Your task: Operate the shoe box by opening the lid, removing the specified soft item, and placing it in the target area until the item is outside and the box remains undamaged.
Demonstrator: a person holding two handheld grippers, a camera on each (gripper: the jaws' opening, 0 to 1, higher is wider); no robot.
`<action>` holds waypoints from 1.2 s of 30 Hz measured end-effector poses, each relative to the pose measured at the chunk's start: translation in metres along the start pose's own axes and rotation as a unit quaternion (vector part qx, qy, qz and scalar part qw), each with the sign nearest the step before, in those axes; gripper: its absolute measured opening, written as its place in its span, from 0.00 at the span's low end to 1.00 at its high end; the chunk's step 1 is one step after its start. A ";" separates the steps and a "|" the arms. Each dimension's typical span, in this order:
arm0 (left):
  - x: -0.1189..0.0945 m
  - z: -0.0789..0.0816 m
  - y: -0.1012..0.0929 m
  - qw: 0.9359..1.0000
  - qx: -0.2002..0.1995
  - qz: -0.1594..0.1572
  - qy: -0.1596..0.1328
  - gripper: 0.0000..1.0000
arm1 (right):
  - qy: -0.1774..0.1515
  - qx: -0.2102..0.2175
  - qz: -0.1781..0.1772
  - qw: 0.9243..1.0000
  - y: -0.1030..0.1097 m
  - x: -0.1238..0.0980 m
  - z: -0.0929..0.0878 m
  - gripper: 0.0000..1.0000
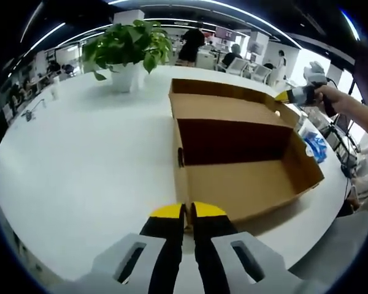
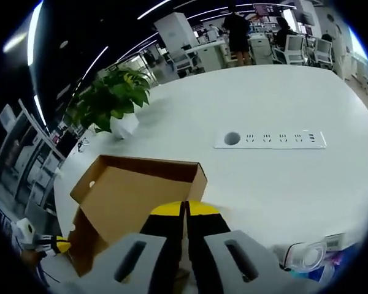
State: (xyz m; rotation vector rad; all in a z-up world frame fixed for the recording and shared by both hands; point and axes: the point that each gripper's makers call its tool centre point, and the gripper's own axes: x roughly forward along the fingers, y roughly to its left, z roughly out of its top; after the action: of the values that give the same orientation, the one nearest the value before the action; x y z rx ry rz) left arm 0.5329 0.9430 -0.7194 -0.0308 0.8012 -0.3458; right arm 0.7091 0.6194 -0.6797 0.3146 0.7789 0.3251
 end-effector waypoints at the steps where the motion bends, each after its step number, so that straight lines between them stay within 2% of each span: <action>1: 0.000 0.000 0.000 1.000 0.000 0.000 0.000 0.02 | -0.002 -0.002 0.002 1.000 0.001 -0.002 0.002 0.00; 20: -0.001 0.000 -0.001 1.000 0.002 0.003 0.001 0.02 | -0.038 -0.044 0.027 0.998 0.025 -0.036 0.016 0.00; 36: -0.002 0.000 -0.002 1.000 0.009 0.002 0.003 0.02 | -0.068 -0.080 0.043 0.994 0.044 -0.069 0.010 0.00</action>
State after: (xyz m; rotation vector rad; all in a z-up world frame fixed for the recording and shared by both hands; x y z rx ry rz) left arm 0.5311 0.9415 -0.7178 -0.0103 0.8047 -0.3499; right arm 0.6629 0.6296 -0.6119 0.2171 0.6029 0.4392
